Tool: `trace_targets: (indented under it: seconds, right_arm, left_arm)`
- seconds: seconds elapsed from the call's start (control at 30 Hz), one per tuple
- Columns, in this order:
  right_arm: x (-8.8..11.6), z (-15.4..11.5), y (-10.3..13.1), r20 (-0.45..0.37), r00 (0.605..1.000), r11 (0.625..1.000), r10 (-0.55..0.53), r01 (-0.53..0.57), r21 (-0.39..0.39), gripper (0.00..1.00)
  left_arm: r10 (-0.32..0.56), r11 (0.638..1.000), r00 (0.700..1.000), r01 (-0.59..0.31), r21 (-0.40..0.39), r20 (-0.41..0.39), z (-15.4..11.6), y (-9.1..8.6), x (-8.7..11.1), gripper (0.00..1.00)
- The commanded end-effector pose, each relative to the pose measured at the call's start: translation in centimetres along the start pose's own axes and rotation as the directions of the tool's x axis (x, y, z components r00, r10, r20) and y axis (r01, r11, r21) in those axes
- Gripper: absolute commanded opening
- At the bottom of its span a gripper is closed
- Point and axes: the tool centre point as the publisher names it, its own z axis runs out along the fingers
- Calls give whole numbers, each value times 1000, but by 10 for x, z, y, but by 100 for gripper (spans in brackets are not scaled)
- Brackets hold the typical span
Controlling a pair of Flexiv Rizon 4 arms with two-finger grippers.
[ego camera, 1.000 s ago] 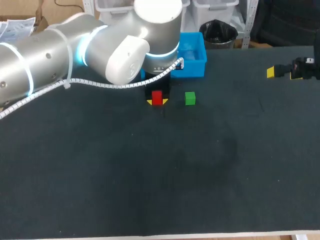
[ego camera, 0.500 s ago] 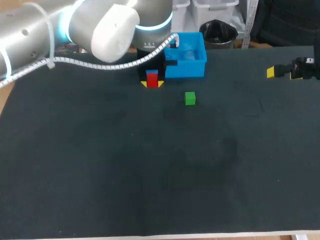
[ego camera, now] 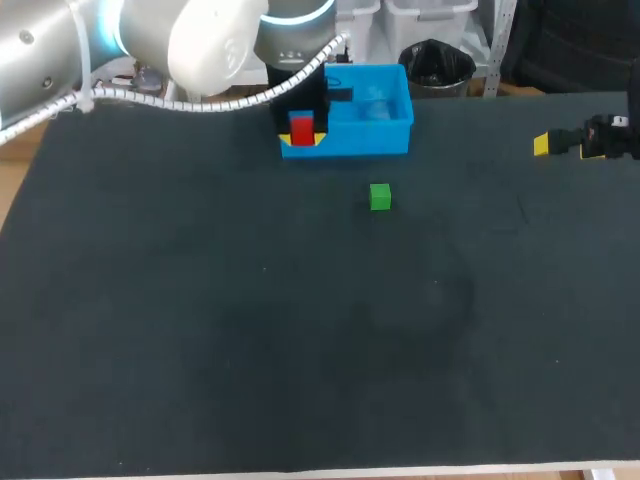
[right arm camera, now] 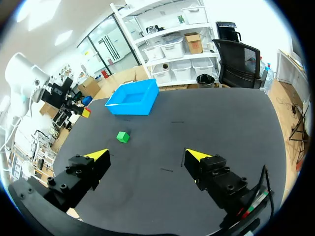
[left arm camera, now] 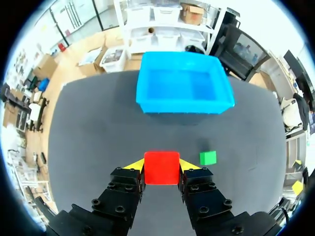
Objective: Use the left arm to pick the red cube and place it into the blue plastic box first, then use the right arm to grasp the green cube and put it into the same blue plastic box after the first action is fully finished.
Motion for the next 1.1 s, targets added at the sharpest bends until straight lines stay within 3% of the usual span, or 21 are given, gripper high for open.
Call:
trace_targets:
  seconds: [0.03, 0.37, 0.67, 1.1]
  right_arm:
    - [0, 0, 0, -1, 1000, 1000, 0, 0, 2, 100]
    - [0, 0, 0, -1, 1000, 1000, 0, 0, 2, 100]
    - [0, 0, 0, -1, 1000, 1000, 0, 0, 2, 100]
    - [0, 0, 0, -1, 1000, 1000, 0, 0, 2, 100]
  left_arm:
    - [-11, 1000, 1000, 11, 15, 6, 1, 0, -19, 0]
    - [-72, 997, 992, 68, 44, 100, -6, 3, -80, 0]
    - [-141, 988, 980, 131, 80, 139, 1, -1, -124, 0]
    - [-212, 972, 970, 196, 129, 122, 29, -10, -156, 0]
